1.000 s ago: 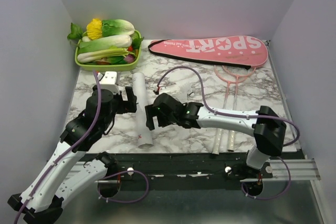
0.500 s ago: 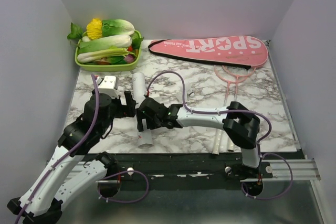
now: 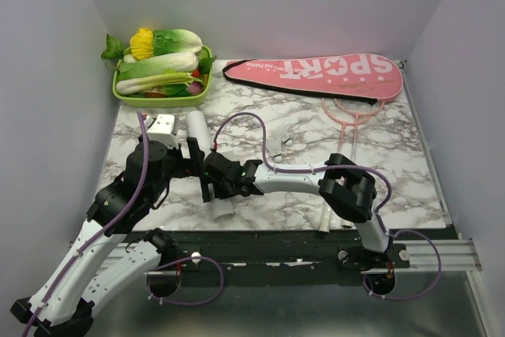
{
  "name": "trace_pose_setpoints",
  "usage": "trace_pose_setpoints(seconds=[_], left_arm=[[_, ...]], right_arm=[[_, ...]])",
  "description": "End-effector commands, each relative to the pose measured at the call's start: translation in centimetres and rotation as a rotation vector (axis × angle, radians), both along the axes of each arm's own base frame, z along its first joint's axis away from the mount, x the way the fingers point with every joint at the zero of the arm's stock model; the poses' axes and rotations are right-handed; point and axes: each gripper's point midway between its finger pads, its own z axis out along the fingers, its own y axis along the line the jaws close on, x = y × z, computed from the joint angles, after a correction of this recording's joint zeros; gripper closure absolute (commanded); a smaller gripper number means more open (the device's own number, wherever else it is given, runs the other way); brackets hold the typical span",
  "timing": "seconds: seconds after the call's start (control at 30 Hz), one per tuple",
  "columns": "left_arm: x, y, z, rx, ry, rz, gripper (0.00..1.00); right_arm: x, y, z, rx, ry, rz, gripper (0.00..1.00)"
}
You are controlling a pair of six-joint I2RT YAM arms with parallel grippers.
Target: Pack up the badminton gear
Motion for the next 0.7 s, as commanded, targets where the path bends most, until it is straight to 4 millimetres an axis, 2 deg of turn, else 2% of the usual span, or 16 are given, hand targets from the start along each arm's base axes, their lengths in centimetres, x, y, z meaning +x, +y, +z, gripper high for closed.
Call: trace_pose_setpoints(seconds=[0.0, 0.07, 0.17, 0.2, 0.27, 0.3, 0.4, 0.57, 0.6, 0.67], left_arm=[[-0.1, -0.2, -0.5, 0.015, 0.011, -0.023, 0.01], [-0.1, -0.2, -0.4, 0.015, 0.011, -0.023, 0.01], [0.0, -0.2, -0.5, 0.021, 0.015, -0.021, 0.01], [0.0, -0.2, -0.6, 0.023, 0.016, -0.022, 0.01], [0.1, 0.0, -0.4, 0.03, 0.012, -0.012, 0.01], [0.1, 0.1, -0.4, 0.035, 0.014, -0.008, 0.01], [0.1, 0.3, 0.4, 0.039, 0.002, -0.004, 0.01], [0.0, 0.1, 1.3, 0.051, -0.001, -0.026, 0.01], [0.0, 0.1, 1.4, 0.055, 0.0, -0.03, 0.01], [-0.1, -0.2, 1.6, 0.063, -0.007, -0.06, 0.01]], right_arm=[[-0.7, -1.3, -2.2, -0.087, 0.02, -0.017, 0.09], [-0.8, -1.8, -2.4, -0.103, 0.014, -0.005, 0.15], [-1.0, -2.4, -2.3, -0.117, 0.005, 0.015, 0.28], [-1.0, -2.6, -2.3, -0.122, 0.002, 0.019, 0.35], [-1.1, -3.2, -1.8, -0.13, -0.013, 0.037, 0.42], [-1.1, -3.5, -1.6, -0.131, -0.018, 0.043, 0.49], [-1.4, -4.3, -0.5, -0.129, -0.037, 0.073, 0.59], [-1.9, -6.4, 2.2, -0.151, -0.091, 0.165, 0.61], [-2.1, -6.7, 3.8, -0.13, -0.111, 0.184, 0.61], [-3.1, -8.3, 4.0, -0.175, -0.11, 0.278, 0.61]])
